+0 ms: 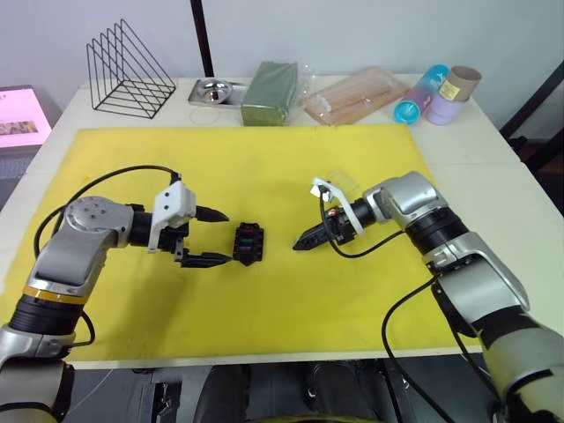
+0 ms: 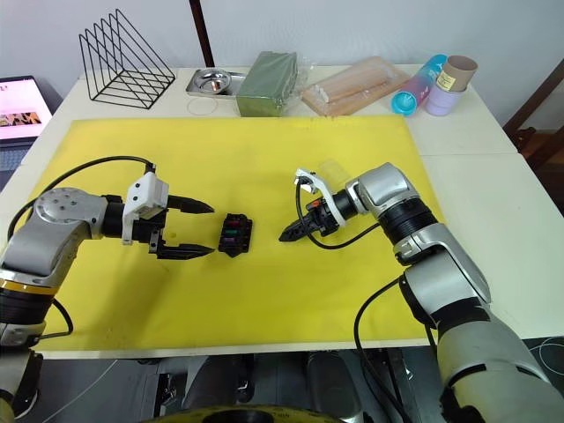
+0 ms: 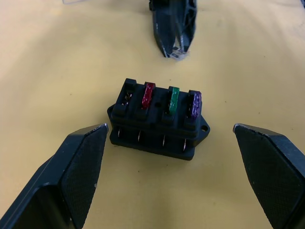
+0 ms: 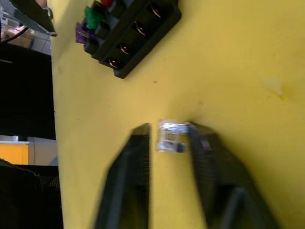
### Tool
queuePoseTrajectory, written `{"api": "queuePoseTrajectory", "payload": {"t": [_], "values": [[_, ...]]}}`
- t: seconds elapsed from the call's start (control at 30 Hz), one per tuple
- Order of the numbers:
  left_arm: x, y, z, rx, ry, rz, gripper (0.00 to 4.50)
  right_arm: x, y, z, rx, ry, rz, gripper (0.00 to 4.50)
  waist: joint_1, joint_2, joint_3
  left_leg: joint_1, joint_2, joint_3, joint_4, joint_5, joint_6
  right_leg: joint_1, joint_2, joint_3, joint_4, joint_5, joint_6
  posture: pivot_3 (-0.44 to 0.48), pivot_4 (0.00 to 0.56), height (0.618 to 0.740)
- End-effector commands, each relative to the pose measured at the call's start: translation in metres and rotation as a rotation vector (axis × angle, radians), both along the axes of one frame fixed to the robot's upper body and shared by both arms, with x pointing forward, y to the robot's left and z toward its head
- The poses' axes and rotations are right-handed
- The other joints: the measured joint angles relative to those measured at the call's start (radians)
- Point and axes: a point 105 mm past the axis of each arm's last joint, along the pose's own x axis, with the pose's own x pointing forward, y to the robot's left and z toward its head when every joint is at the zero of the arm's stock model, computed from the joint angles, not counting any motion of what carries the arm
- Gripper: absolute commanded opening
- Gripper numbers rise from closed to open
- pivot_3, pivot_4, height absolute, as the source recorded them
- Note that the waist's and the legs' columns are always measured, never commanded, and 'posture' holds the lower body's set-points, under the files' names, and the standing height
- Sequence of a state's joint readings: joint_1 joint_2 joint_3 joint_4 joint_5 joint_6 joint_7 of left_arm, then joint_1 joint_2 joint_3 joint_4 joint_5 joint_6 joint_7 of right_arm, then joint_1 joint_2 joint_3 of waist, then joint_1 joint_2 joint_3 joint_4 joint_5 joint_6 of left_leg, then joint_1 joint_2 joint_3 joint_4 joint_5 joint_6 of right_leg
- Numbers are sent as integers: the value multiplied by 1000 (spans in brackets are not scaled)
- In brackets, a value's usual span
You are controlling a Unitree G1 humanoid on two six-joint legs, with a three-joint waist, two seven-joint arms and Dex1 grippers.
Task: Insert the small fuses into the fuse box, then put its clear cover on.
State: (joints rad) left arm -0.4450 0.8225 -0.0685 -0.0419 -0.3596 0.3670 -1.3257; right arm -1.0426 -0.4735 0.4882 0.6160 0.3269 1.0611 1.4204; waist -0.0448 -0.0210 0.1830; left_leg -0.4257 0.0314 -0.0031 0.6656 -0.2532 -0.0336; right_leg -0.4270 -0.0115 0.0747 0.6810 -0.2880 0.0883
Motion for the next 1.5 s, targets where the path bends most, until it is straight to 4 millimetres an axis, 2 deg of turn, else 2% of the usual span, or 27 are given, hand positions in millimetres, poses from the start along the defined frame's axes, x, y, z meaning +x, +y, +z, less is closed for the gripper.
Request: {"api": "queuePoseTrajectory", "payload": {"t": [0.03,0.27,0.4,0.7,0.87,1.07,1.23,1.37,1.5], "values": [[-1,0,9,-1,-32,-6,4500,2,4,8,17,-15,13,1111,0,0,0,0,0,0,0,0,0,0,0,0,0,0,0,0,150,740],[-1,0,9,-2,-34,-8,4500,4,2,9,17,-23,7,1111,0,0,0,0,0,0,0,0,0,0,0,0,0,0,0,0,150,740],[-1,0,10,-2,-36,-9,4500,4,2,9,18,-24,4,36,0,0,0,0,0,0,0,0,0,0,0,0,0,0,0,0,150,740],[1,0,9,-2,-39,-8,4500,2,0,10,28,-10,-5,36,0,0,0,0,0,0,0,0,0,0,0,0,0,0,0,0,150,740],[0,-1,9,-2,-39,-10,4500,0,-2,20,64,14,-38,36,1,0,0,0,0,0,0,0,0,0,0,0,0,0,0,0,150,740],[-1,-1,8,-1,-40,-9,4500,0,-6,37,138,73,-191,36,1,0,0,0,0,-1,0,0,0,0,0,0,0,0,0,0,150,740],[-2,0,6,-3,-34,-7,4500,-11,-12,44,208,116,-312,36,2,0,0,0,0,-1,0,0,0,0,0,0,0,0,0,0,150,740],[0,-2,6,-5,-34,-10,4500,-29,-13,34,250,106,-320,36,2,0,0,0,0,-1,0,0,0,0,-1,0,1,0,0,0,150,740],[2,-4,6,-8,-34,-16,4500,-31,-15,19,266,110,-420,36,0,0,0,0,0,-1,0,0,0,0,0,0,1,0,0,0,150,740]]}}
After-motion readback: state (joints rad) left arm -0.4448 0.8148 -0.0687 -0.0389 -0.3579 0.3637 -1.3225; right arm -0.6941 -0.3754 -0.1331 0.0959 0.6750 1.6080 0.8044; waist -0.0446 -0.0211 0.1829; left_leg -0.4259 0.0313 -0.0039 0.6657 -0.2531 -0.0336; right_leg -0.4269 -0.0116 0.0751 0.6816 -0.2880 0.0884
